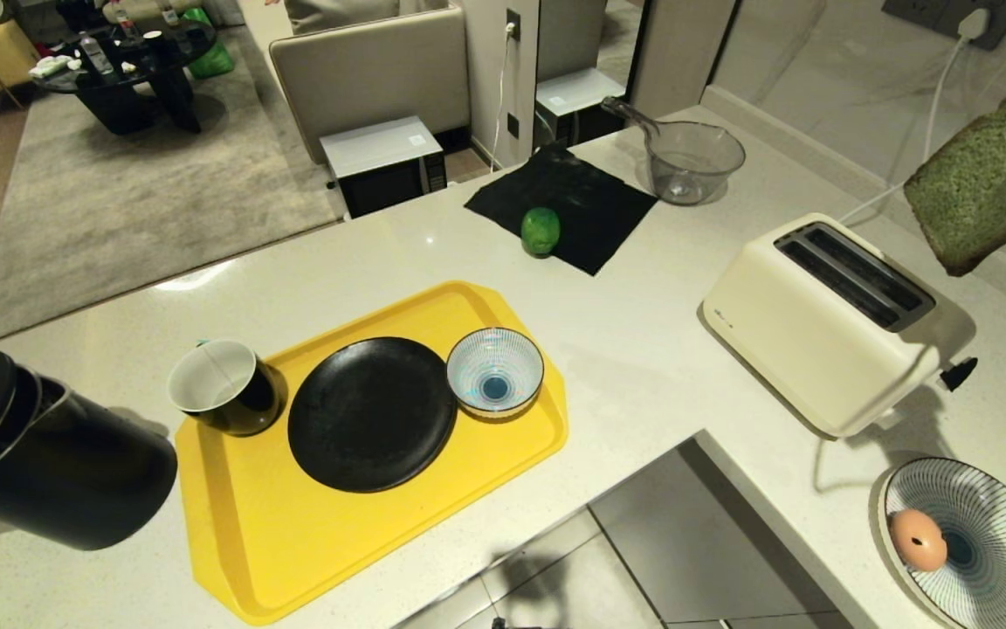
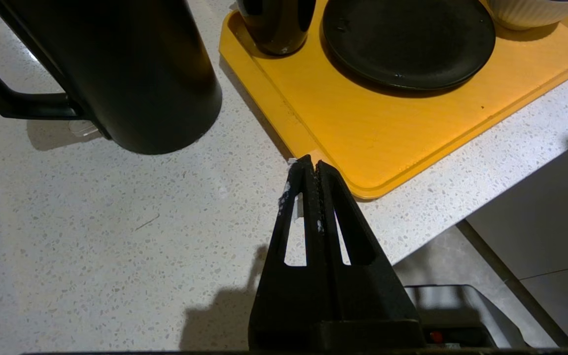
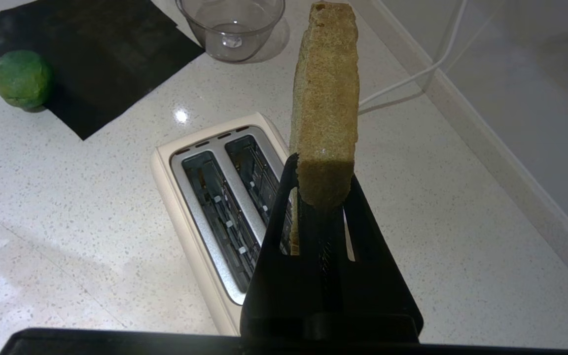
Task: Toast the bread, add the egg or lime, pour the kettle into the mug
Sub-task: Put the baked bread on a plate
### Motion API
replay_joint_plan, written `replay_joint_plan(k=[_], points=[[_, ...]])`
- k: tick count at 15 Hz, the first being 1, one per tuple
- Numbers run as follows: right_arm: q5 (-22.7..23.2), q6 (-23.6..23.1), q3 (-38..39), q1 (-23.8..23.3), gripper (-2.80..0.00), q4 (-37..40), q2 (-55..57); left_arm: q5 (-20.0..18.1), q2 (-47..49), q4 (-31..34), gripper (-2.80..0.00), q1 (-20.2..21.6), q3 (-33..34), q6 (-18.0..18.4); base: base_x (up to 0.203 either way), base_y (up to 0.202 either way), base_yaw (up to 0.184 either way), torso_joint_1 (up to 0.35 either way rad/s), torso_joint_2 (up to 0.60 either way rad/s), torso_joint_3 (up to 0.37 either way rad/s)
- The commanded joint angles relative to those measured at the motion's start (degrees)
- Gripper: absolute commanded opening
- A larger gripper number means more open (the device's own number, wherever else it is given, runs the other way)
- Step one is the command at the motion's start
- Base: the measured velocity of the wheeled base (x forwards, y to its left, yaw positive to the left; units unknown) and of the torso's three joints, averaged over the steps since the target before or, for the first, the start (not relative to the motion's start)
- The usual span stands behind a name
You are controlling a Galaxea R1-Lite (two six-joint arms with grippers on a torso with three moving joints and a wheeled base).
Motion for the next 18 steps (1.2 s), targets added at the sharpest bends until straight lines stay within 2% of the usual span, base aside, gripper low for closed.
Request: replay_joint_plan(k=[1, 3, 7, 14, 18], points=[[0.02, -0.07, 0.03, -0.01, -2.80, -0.11, -0.03, -0.02, -0.04, -0.07, -2.80, 0.02, 0.00, 0.03, 0.000, 0.000, 0.000, 0.000, 0.00, 0.000], [0.20, 0.02, 0.12, -0.01, -2.80, -0.28, 0.13, -0.02, -0.04, 0.02, -2.80, 0.02, 0.00, 0.03, 0.000, 0.000, 0.000, 0.000, 0.00, 0.000], [0.46, 0.02, 0.56, -0.01, -2.80, -0.55, 0.30, -0.02, -0.04, -0.07, -2.80, 0.02, 0.00, 0.03, -0.126, 0.000, -0.001, -0.001, 0.00, 0.002], [0.55, -0.69, 3.28, 0.03, -2.80, -0.64, -1.28, -0.11, -0.04, -0.07, -2.80, 0.02, 0.00, 0.29, 0.000, 0.000, 0.000, 0.000, 0.00, 0.000], [0.55, -2.59, 3.37, 0.08, -2.80, -0.64, -1.37, -0.11, -0.04, -0.07, -2.80, 0.02, 0.00, 0.29, 0.000, 0.000, 0.000, 0.000, 0.00, 0.000]])
